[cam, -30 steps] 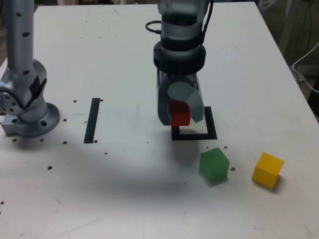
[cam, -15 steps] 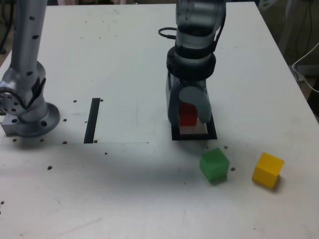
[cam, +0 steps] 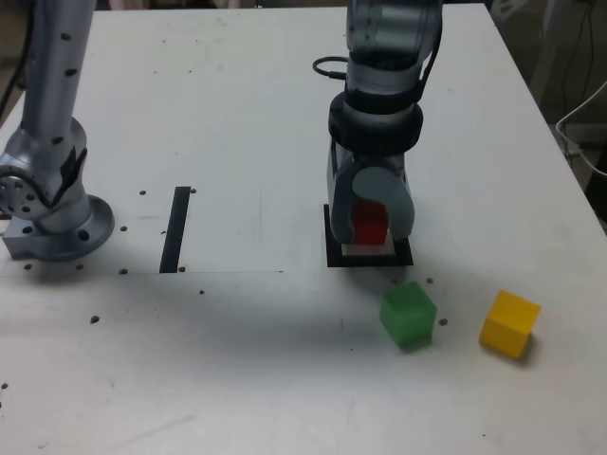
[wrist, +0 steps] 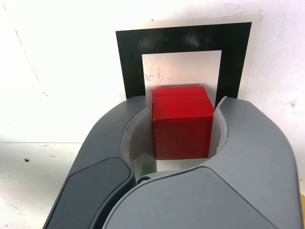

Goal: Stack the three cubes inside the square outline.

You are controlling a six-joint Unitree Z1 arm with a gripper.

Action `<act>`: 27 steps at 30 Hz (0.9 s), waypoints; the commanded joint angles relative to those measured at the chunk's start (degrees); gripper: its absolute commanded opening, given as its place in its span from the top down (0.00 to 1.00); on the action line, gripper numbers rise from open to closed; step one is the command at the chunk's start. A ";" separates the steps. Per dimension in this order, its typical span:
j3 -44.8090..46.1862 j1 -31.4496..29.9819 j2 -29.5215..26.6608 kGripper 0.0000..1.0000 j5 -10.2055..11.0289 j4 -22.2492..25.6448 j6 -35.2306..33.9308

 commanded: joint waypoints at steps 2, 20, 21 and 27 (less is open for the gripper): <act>0.31 0.06 0.26 0.57 -0.34 -0.09 0.43; 1.80 -0.38 -1.05 0.01 2.42 -2.22 1.71; 1.82 -0.58 -1.42 0.01 3.20 -2.24 1.57; 1.79 -1.08 -3.68 0.01 6.46 -0.55 0.15</act>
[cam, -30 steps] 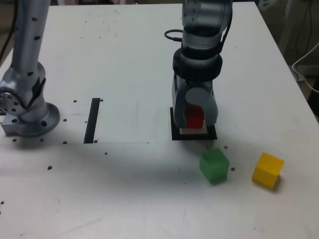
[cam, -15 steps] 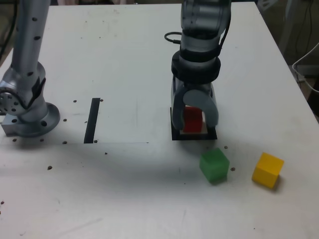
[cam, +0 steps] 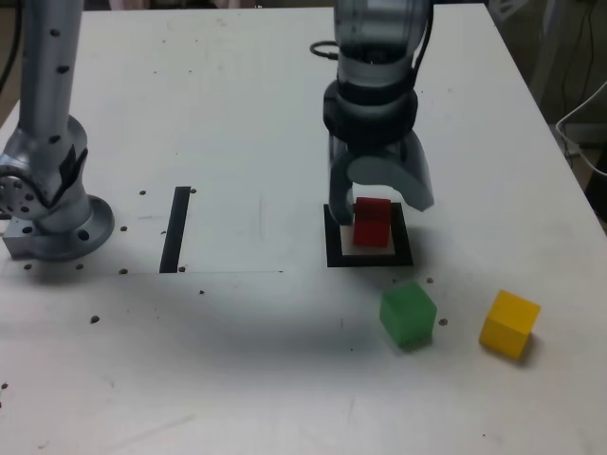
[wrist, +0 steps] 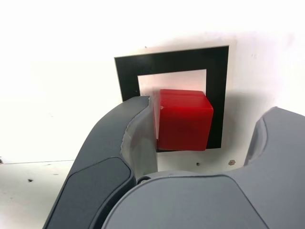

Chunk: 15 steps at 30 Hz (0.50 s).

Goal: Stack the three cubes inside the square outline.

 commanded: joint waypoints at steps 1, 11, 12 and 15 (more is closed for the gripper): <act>0.00 -0.03 -0.78 0.01 0.20 1.07 -0.53; -1.98 -3.12 -4.97 0.00 1.24 6.05 -2.56; -2.61 -3.54 -5.20 0.00 1.53 7.01 -2.56; -5.45 -4.99 -5.10 0.00 2.17 10.57 -2.11</act>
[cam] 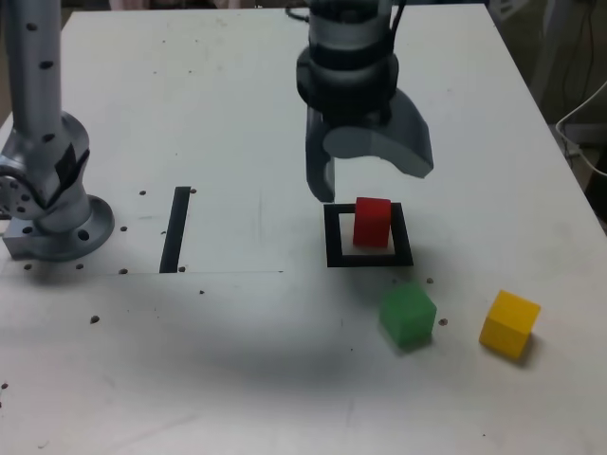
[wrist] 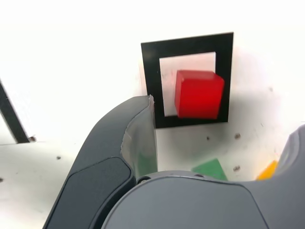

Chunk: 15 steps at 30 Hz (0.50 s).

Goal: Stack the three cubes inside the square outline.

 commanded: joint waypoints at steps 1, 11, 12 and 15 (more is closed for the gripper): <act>-2.88 -1.47 0.27 0.00 0.60 2.84 0.56; -21.50 -9.56 7.52 0.00 0.06 11.16 6.50; -22.80 -10.09 8.52 0.00 -0.20 11.57 7.20; -26.04 -11.58 11.45 0.00 -0.52 12.26 9.17</act>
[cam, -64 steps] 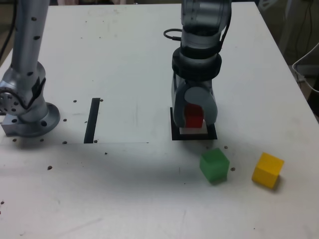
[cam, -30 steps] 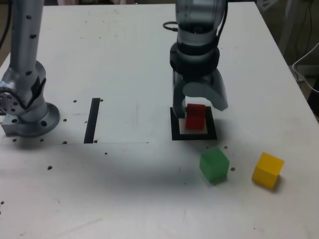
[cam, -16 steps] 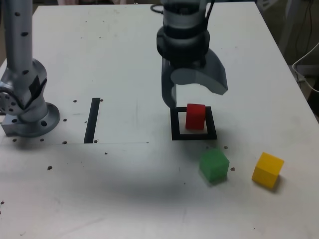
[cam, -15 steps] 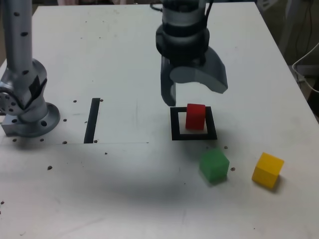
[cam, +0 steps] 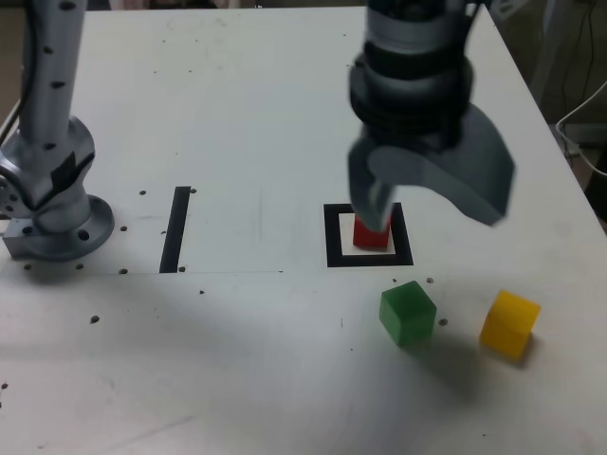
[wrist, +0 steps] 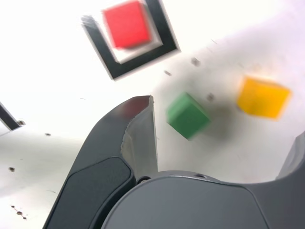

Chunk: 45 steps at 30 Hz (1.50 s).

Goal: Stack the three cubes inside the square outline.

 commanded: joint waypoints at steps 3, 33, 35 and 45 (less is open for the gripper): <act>-3.45 -1.43 3.80 0.00 0.03 0.18 2.60; -17.47 -1.86 19.86 0.01 -1.72 -0.04 7.58; -17.60 -1.74 20.19 0.02 -1.51 -0.23 7.58; -17.98 -0.68 21.02 0.10 -1.30 -1.39 7.57</act>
